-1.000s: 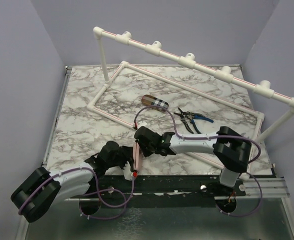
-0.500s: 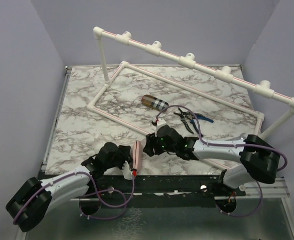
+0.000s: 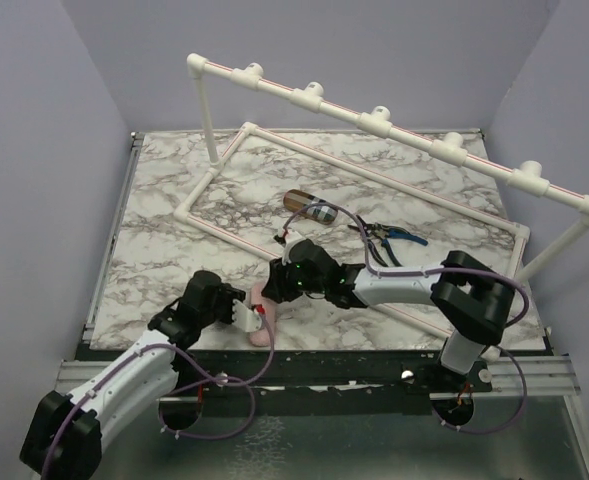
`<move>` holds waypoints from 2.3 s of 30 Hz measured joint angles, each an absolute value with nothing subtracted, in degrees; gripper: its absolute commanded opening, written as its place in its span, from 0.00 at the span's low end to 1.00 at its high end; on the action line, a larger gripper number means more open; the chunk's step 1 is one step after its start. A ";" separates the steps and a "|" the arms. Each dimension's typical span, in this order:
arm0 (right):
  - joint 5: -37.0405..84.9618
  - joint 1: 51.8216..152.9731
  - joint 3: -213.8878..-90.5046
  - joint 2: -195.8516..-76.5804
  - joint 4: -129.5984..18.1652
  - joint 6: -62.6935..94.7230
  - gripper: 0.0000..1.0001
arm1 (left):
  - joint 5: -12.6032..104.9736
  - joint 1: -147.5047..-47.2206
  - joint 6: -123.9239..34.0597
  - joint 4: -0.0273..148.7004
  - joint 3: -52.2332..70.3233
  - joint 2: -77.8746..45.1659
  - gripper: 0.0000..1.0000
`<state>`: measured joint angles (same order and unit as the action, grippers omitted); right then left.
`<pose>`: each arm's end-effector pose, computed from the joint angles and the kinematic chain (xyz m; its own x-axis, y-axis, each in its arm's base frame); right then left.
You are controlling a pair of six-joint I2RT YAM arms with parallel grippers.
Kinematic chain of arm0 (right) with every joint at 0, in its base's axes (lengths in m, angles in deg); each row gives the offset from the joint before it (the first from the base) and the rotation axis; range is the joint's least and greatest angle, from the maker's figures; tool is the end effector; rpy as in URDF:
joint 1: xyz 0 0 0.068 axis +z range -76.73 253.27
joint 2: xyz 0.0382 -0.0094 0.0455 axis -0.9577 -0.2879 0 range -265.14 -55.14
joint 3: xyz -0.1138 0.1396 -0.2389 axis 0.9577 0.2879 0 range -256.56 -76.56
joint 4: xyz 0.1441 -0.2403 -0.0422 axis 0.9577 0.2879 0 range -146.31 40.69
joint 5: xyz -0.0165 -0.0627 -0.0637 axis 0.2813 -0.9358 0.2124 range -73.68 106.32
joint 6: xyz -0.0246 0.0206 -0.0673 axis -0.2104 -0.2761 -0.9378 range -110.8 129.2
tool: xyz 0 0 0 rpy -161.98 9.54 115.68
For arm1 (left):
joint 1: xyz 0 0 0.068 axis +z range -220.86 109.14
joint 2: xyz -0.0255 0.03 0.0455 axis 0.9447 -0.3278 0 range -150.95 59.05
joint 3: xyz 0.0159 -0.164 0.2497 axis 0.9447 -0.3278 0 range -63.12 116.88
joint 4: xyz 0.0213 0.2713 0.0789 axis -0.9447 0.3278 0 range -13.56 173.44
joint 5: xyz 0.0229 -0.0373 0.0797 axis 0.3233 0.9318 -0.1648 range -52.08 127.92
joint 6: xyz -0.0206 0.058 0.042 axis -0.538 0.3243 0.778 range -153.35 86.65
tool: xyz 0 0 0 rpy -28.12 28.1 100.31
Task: Organize the sunglasses
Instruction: Pick up the sunglasses case from the center of the board, then place the sunglasses case at the center of the board.
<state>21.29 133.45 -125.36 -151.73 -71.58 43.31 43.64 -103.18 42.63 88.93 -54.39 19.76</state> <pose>0.1907 0.3437 0.1710 -0.7265 -0.1440 -0.6719 -0.5957 0.6194 0.5114 0.1284 -0.0884 0.1202 0.4360 0.8665 -0.2429 0.7034 -0.1598 0.6926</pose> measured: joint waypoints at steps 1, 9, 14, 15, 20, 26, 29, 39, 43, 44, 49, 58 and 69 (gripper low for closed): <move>20.96 133.72 -127.19 -153.04 -70.97 42.54 0.33 | 43.66 -101.63 41.58 89.72 -53.78 19.46 0.35; 15.57 137.10 -137.90 -159.75 -62.95 36.99 0.51 | 44.49 -86.55 27.25 94.02 -42.81 11.59 0.40; 10.41 137.15 -138.52 -158.33 -57.26 35.83 0.78 | 43.60 -86.11 14.07 95.34 -37.74 13.97 0.76; 9.69 137.21 -138.93 -158.09 -56.17 35.90 0.84 | 43.07 -85.96 11.81 95.20 -37.15 14.39 0.88; 6.43 140.08 -142.08 -158.00 -51.73 35.99 1.00 | 32.21 -84.19 -5.04 93.91 -33.15 19.33 0.99; 3.81 145.39 -147.87 -160.56 -49.61 36.18 1.00 | 17.41 -82.33 -23.31 94.20 -24.40 25.80 0.99; 2.87 147.03 -151.30 -164.82 -47.84 36.12 1.00 | 15.44 -81.87 -30.22 94.48 -21.91 30.01 0.99; -7.30 150.55 -164.94 -178.00 -35.41 35.05 0.98 | 18.59 -81.45 -39.96 99.44 -26.44 38.15 0.99; -8.39 151.25 -165.25 -178.11 -34.55 34.78 0.92 | 20.38 -81.50 -40.18 99.55 -26.63 40.31 0.99; -8.37 151.29 -165.25 -178.11 -34.55 34.65 0.89 | 20.69 -81.63 -40.20 99.49 -26.68 41.05 0.99; -7.45 151.18 -163.17 -177.24 -36.74 33.04 0.36 | 21.06 -81.87 -40.71 97.22 -30.00 46.63 0.99; -5.42 148.78 -152.39 -168.37 -39.19 19.42 0.28 | 21.54 -81.85 -41.06 95.20 -34.68 53.03 0.99; -2.09 143.14 -148.18 -166.51 -43.17 6.37 0.27 | 21.72 -81.85 -41.06 94.07 -35.31 54.01 0.99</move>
<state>-2.09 143.14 -148.18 -166.51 -43.17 6.37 21.72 -81.85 -41.06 94.07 -35.31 54.01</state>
